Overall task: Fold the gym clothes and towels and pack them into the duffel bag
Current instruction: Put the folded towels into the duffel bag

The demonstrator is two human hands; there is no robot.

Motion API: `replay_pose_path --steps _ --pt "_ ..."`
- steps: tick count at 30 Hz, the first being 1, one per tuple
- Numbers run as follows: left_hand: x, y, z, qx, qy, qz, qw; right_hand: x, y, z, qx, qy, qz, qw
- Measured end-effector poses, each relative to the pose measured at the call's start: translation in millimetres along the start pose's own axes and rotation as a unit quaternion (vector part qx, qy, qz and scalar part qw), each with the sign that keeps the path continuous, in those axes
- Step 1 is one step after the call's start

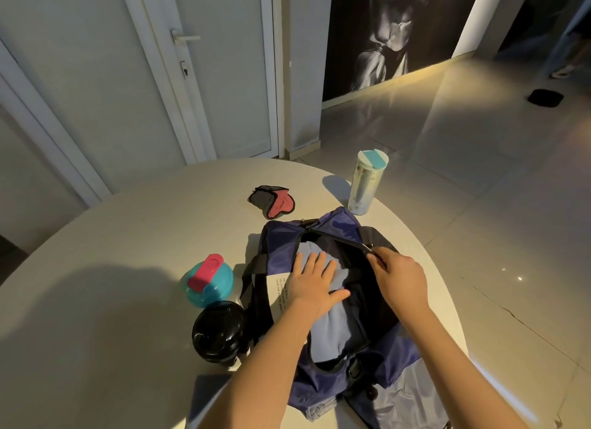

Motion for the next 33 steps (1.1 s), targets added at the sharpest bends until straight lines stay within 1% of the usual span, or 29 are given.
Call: replay_pose_path --steps 3,5,8,11,14,16,18,21,24,26,28,30,33 --pt "-6 3 -10 -0.018 0.035 -0.007 0.999 -2 -2 -4 0.014 0.001 0.015 1.0" --pt "-8 1 -15 -0.027 0.035 -0.001 0.999 -7 -3 -8 0.023 -0.001 0.015 1.0" --pt "-5 0 -16 -0.018 0.03 -0.024 0.999 -12 -1 -14 0.03 -0.011 0.006 0.999" --pt "3 -3 -30 -0.023 0.047 -0.04 0.998 -14 2 -27 0.032 -0.031 0.007 0.999" --pt "2 -9 -53 -0.014 0.111 -0.047 0.993 -17 2 -43 0.016 -0.067 0.019 0.997" --pt "-1 -11 -69 -0.027 0.139 -0.057 0.988 -18 0 -53 0.011 -0.066 0.036 0.997" --pt "-2 -12 -86 -0.018 0.16 -0.079 0.984 -16 -5 -65 0.006 -0.055 0.049 0.997" --pt "-3 -11 -120 0.023 0.193 -0.105 0.975 -7 -18 -94 -0.007 -0.016 0.057 0.998" --pt "-17 -12 -166 0.068 0.217 -0.159 0.961 1 -37 -138 0.019 0.047 0.073 0.996" --pt "-32 -15 -195 0.096 0.234 -0.195 0.948 -1 -51 -168 0.039 0.035 0.09 0.995" --pt "-49 -20 -221 0.138 0.241 -0.241 0.93 -8 -65 -194 0.05 0.003 0.104 0.993" --pt "-65 -27 -244 0.196 0.223 -0.247 0.922 -15 -75 -214 0.047 -0.013 0.111 0.993" --pt "-87 -39 -270 0.292 0.13 -0.229 0.919 -22 -85 -235 0.063 0.017 0.106 0.992"
Point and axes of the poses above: each hand's wrist, its own z-axis towards the middle knuckle, its own x-axis out of the back of the hand, y = z × x, the point moved 1 cm from there along z, towards the middle knuckle, and after that the axes turned 9 degrees about y, right-handed, at the moved point
